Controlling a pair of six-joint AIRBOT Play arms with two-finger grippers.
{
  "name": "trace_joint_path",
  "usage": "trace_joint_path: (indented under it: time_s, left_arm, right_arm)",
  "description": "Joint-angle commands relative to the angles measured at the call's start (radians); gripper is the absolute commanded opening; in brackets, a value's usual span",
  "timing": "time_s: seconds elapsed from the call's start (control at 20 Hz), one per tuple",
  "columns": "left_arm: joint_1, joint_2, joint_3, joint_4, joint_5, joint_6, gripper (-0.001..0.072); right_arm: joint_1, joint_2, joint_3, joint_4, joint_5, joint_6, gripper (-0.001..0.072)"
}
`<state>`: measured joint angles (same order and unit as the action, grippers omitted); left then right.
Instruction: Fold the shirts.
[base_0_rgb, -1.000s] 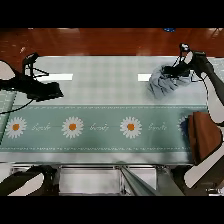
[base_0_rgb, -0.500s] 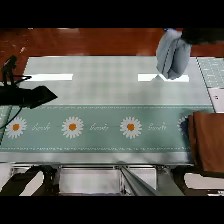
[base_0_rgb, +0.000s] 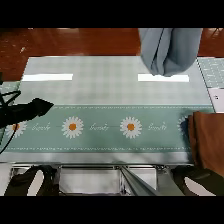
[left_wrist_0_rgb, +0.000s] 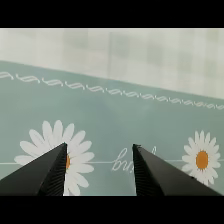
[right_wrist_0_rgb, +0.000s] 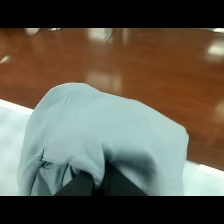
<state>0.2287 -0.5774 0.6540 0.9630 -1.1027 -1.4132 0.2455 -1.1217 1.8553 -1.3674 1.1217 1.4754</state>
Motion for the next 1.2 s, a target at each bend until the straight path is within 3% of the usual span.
trace_joint_path:
  time_s: [0.0,0.35,0.6,0.65,0.7,0.75,0.85,1.05,1.15]
  left_arm:
    - [0.035,0.098,-0.011,-0.007,0.019,0.006,0.0505]
    - [-0.014,0.111,-0.011,-0.006,0.003,0.007,0.0505]
    - [-0.075,0.109,-0.012,-0.006,0.002,0.007,0.0506]
    - [-0.092,0.105,-0.012,-0.006,-0.007,0.007,0.0506]
    - [-0.107,0.097,-0.012,-0.006,-0.018,0.007,0.0506]
    - [-0.122,0.081,-0.011,-0.005,-0.034,0.007,0.0506]
    - [-0.120,0.029,-0.011,0.008,-0.068,0.008,0.0505]
    - [-0.017,-0.080,-0.012,0.101,-0.056,0.014,0.0505]
    - [0.001,-0.144,-0.023,0.026,-0.085,0.044,0.0505]
  right_arm:
    - [0.175,0.019,-0.047,0.021,0.157,0.029,0.0025]
    - [0.527,-0.132,-0.449,0.039,-0.002,0.132,0.0025]
    - [0.636,-0.406,-0.504,0.174,-0.131,0.137,0.0025]
    - [0.636,-0.440,-0.504,0.209,-0.145,0.141,0.0071]
    - [0.625,-0.455,-0.503,0.225,-0.151,0.151,0.0313]
    - [0.602,-0.455,-0.492,0.219,-0.129,0.147,0.0406]
    - [0.500,-0.407,-0.444,0.167,-0.015,0.151,0.0407]
    - [0.185,-0.150,-0.434,-0.079,0.195,0.152,0.0406]
    - [0.014,-0.007,-0.500,-0.161,0.225,0.182,0.0406]
